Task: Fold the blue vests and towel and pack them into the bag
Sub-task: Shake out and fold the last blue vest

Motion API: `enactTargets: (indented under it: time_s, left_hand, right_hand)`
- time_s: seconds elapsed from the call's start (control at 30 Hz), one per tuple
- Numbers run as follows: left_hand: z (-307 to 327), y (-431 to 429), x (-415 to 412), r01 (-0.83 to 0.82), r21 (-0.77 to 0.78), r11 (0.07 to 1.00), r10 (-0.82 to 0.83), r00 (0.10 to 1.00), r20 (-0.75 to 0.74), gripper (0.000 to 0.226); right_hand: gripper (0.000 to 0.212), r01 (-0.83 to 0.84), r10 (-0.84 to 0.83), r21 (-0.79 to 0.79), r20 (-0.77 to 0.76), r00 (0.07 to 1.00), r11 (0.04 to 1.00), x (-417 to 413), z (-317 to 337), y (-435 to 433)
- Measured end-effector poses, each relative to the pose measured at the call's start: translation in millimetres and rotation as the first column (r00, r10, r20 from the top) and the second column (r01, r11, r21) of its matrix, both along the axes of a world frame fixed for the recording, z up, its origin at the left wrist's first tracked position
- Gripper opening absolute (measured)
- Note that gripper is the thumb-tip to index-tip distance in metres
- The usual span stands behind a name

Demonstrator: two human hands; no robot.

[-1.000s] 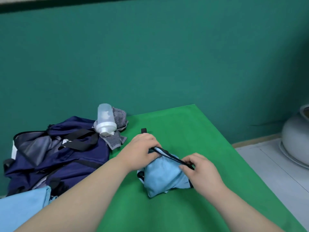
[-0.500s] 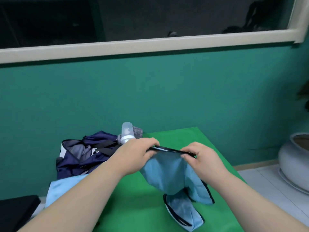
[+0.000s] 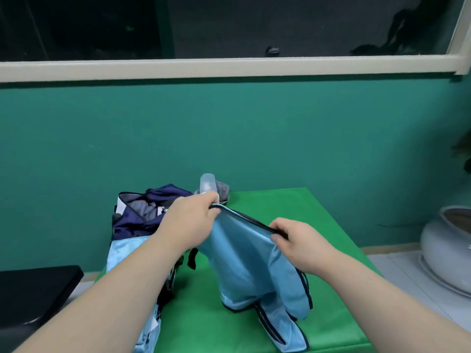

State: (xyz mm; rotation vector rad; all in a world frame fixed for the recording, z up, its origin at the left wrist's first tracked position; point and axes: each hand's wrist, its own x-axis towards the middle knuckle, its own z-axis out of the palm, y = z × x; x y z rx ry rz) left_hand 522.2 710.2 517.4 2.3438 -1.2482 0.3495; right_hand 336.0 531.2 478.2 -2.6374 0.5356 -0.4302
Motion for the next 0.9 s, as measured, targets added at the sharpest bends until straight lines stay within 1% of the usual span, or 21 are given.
enactTargets:
  time_s: [0.1,0.2,0.3,0.43,0.6,0.63,0.7,0.77,0.83,0.9]
  left_hand:
    - [-0.2,12.7,9.1,-0.094,-0.017,0.995,0.094,0.995,-0.027,0.015]
    - [-4.1,18.9,10.7,-0.125,0.051,0.991,0.126,0.992,-0.017,0.013]
    - [-11.3,22.7,11.7,-0.154,0.018,0.988,0.154,0.988,-0.026,0.013]
    - [-19.7,29.1,19.4,-0.233,0.031,0.972,0.234,0.971,-0.051,0.013]
    - [-32.0,23.7,11.0,-0.268,0.146,0.952,0.272,0.962,-0.008,0.007]
    - [-34.7,21.4,5.2,-0.26,0.162,0.952,0.265,0.964,-0.011,0.012]
    - [-40.9,16.1,-9.1,-0.208,0.193,0.959,0.216,0.976,-0.018,0.036]
    - [-44.9,10.7,-27.1,-0.084,0.167,0.982,0.099,0.992,-0.084,0.056]
    - [-43.0,6.8,-47.6,0.092,0.064,0.994,-0.079,0.981,-0.175,0.06]
    - [-36.8,2.2,-66.0,0.223,-0.025,0.974,-0.224,0.951,-0.213,0.055]
  right_hand:
    - [0.012,-0.003,0.003,0.005,-0.048,0.999,1.0,-6.1,-10.7,6.1]
    - [0.011,0.034,-0.034,0.001,-0.056,0.998,0.999,-8.4,-16.0,8.5]
    - [0.01,0.07,-0.069,0.011,-0.07,0.995,0.998,-8.9,-17.0,8.1]
    - [0.012,0.095,-0.093,0.011,-0.098,0.991,0.995,-12.9,-18.7,3.3]
    - [0.016,0.107,-0.104,0.049,-0.062,0.993,0.993,-13.7,-15.1,0.3]
    - [0.017,0.096,-0.093,0.066,-0.047,0.995,0.993,-13.0,-13.0,0.8]
    - [0.018,0.062,-0.059,0.091,-0.032,0.998,0.994,-11.1,-7.1,1.5]
    - [0.018,0.011,-0.006,0.1,-0.045,0.999,0.995,-9.5,1.7,2.1]
    - [0.019,-0.054,0.06,0.082,-0.075,0.995,0.995,-8.2,12.1,3.8]
    - [0.021,-0.105,0.11,0.054,-0.092,0.99,0.993,-6.5,22.0,5.5]
